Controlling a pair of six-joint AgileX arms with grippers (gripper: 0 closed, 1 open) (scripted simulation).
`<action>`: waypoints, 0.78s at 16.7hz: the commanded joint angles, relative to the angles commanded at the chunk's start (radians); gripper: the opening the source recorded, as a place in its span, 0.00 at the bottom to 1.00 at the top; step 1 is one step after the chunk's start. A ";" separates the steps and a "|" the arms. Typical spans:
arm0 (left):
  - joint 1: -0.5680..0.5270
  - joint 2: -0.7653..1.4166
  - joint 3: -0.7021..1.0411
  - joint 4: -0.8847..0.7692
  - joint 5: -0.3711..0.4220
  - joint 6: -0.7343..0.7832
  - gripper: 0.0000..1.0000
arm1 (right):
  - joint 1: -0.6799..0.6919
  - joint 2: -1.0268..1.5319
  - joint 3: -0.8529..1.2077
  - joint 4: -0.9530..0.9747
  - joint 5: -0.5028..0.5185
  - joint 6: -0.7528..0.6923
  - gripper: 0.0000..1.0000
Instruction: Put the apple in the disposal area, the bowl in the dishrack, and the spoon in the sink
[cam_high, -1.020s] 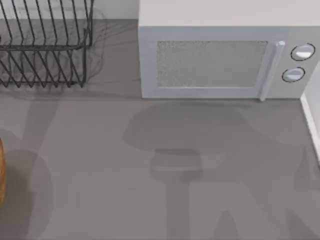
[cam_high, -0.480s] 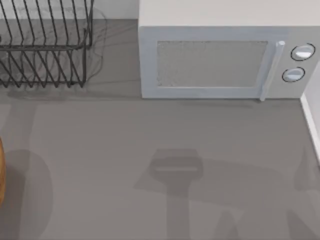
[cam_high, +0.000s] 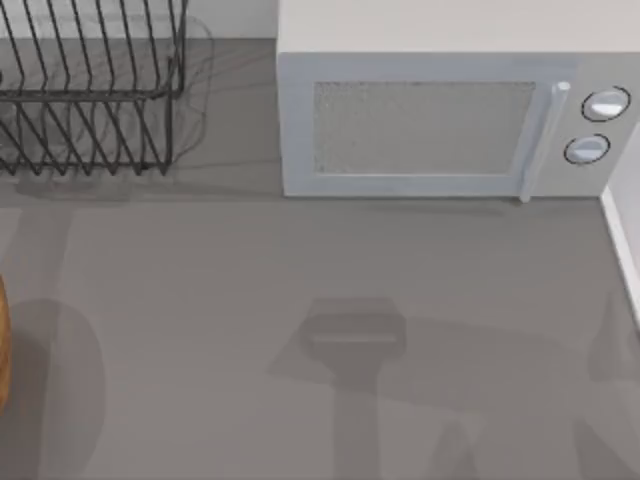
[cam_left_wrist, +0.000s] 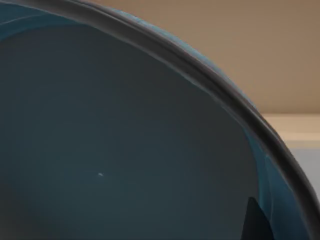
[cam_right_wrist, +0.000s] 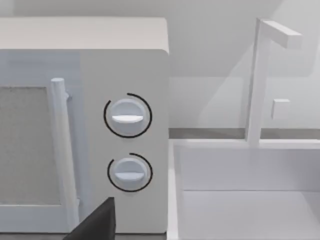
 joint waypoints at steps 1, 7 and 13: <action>-0.003 0.020 -0.001 0.021 -0.001 0.000 0.00 | 0.000 0.000 0.000 0.000 0.000 0.000 1.00; -0.030 0.308 -0.028 0.346 -0.027 0.001 0.00 | 0.000 0.000 0.000 0.000 0.000 0.000 1.00; -0.075 0.642 -0.111 0.773 -0.067 0.001 0.00 | 0.000 0.000 0.000 0.000 0.000 0.000 1.00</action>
